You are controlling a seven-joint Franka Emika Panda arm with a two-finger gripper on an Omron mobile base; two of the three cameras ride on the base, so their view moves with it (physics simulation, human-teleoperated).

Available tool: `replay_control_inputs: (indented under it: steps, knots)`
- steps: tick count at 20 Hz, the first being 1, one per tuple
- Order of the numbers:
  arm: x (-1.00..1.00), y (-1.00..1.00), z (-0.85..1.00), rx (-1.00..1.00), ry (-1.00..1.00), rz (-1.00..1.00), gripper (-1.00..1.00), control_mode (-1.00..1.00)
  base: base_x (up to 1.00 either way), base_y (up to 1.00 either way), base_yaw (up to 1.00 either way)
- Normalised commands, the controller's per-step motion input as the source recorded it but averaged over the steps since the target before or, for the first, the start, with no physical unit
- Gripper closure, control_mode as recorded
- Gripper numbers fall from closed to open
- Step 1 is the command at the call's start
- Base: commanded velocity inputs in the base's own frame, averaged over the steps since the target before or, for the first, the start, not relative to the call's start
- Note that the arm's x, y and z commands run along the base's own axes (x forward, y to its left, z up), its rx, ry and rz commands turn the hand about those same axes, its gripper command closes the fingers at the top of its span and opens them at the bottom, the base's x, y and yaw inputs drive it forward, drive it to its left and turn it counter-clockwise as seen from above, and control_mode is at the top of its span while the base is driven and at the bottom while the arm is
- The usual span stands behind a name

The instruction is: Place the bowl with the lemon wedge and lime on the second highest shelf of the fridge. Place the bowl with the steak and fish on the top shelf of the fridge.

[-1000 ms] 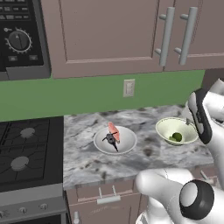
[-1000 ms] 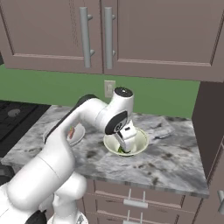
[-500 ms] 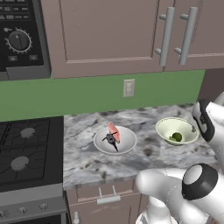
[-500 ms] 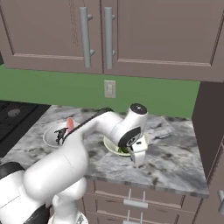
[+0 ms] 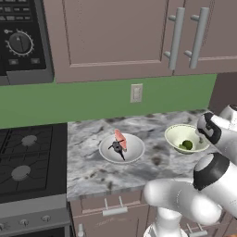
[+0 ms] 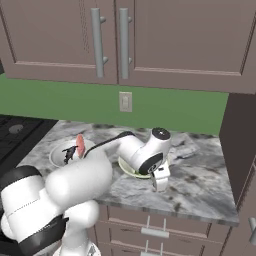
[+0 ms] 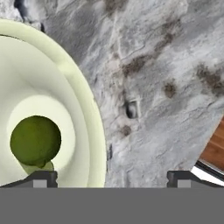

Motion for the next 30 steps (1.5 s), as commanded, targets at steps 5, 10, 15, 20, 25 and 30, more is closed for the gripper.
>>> replay_control_inputs:
  steps: [5,10,15,20,25,30]
  knots:
    - [0.32,-0.05,-0.29,0.00,0.00,-0.04,-1.00,-1.00,0.00,0.00,0.00]
    - [0.27,-0.07,-0.28,0.00,0.00,-0.03,-1.00,-1.00,0.00,0.00,0.00]
    - [0.10,-0.01,-0.14,0.00,0.00,0.00,1.00,-1.00,0.00,0.00,0.00]
    - [0.00,0.00,0.00,0.00,0.00,0.00,1.00,-1.00,0.00,0.00,0.00]
    - [-0.27,0.19,0.27,0.00,-0.13,0.00,1.00,-1.00,0.00,0.00,0.00]
    - [-0.64,0.42,0.61,0.00,-0.18,-0.01,1.00,-1.00,0.00,0.00,0.00]
